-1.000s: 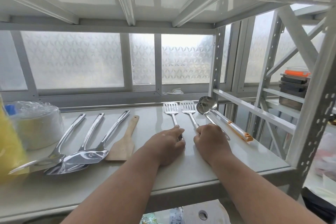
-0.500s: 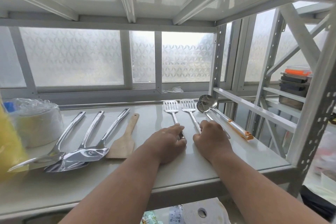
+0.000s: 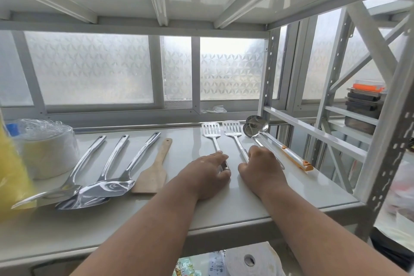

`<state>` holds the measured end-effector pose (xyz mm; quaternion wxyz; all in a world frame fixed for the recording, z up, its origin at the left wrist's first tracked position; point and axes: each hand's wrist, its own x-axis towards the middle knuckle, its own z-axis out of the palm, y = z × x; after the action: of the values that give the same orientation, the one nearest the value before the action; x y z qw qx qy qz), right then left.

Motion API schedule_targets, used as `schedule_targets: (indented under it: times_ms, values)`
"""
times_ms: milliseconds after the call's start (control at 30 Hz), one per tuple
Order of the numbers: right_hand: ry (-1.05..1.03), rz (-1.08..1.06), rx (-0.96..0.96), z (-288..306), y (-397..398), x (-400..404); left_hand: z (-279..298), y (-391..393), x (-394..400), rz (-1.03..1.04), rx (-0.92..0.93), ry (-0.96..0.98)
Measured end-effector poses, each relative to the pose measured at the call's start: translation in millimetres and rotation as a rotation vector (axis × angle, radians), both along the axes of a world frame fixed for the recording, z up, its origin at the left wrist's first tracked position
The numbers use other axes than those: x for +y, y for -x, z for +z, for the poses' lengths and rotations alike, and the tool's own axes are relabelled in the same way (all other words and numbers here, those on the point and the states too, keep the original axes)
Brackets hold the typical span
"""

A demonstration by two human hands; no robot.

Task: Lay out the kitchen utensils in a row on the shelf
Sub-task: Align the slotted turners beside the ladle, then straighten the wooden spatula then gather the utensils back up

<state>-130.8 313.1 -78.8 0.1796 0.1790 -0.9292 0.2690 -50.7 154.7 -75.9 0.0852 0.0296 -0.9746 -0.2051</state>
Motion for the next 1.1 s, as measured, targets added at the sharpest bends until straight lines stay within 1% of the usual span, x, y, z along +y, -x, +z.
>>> schedule_targets:
  times_ms: [200, 267, 333, 400, 433, 500, 567, 600, 667, 767, 833, 900, 967, 1000, 1067, 1100]
  values:
    - [0.002, -0.006, -0.02, -1, 2, -1, 1, -3, 0, 0.01, -0.005, 0.016]
    - [0.011, -0.01, -0.019, -1, 2, 0, 5, -9, 5, 0.017, 0.028, 0.022]
    - [0.063, 0.0, 0.042, 0, -1, 3, 12, -18, 7, 0.043, 0.068, 0.103]
    - [0.134, 0.059, 0.176, 1, -5, 4, 18, -27, 4, 0.135, 0.086, 0.255]
    - [0.144, 0.097, 0.238, 1, -7, 5, 22, -34, 2, 0.225, 0.07, 0.303]
    - [0.126, 0.177, 0.336, 2, -11, 5, 24, -52, -4, 0.399, -0.036, 0.328]
    - [0.11, 0.249, 0.387, 5, -20, 5, 22, -79, -7, 0.446, -0.165, 0.345]
    - [0.099, 0.283, 0.41, 6, -24, 6, 22, -94, -5, 0.426, -0.213, 0.372]
    - [0.057, 0.361, 0.463, 8, -32, 6, 20, -122, 1, 0.364, -0.216, 0.424]
    - [-0.009, 0.49, 0.478, 7, -48, 4, 19, -160, 9, 0.264, -0.08, 0.456]
    - [-0.019, 0.575, 0.417, 7, -64, 3, 18, -179, 9, 0.17, 0.007, 0.419]
    - [-0.056, 0.655, 0.329, 7, -80, 1, 14, -196, 2, 0.078, 0.028, 0.407]
    - [-0.114, 0.742, 0.218, 7, -95, -3, 4, -206, -9, -0.03, 0.034, 0.441]
    - [-0.136, 0.78, 0.163, 7, -99, -5, 0, -210, -14, -0.084, 0.075, 0.473]
    - [-0.174, 0.815, 0.078, 5, -103, -8, 4, -213, -22, -0.14, 0.225, 0.489]
    - [-0.187, 0.809, 0.055, 5, -104, -9, 15, -214, -23, -0.141, 0.336, 0.458]
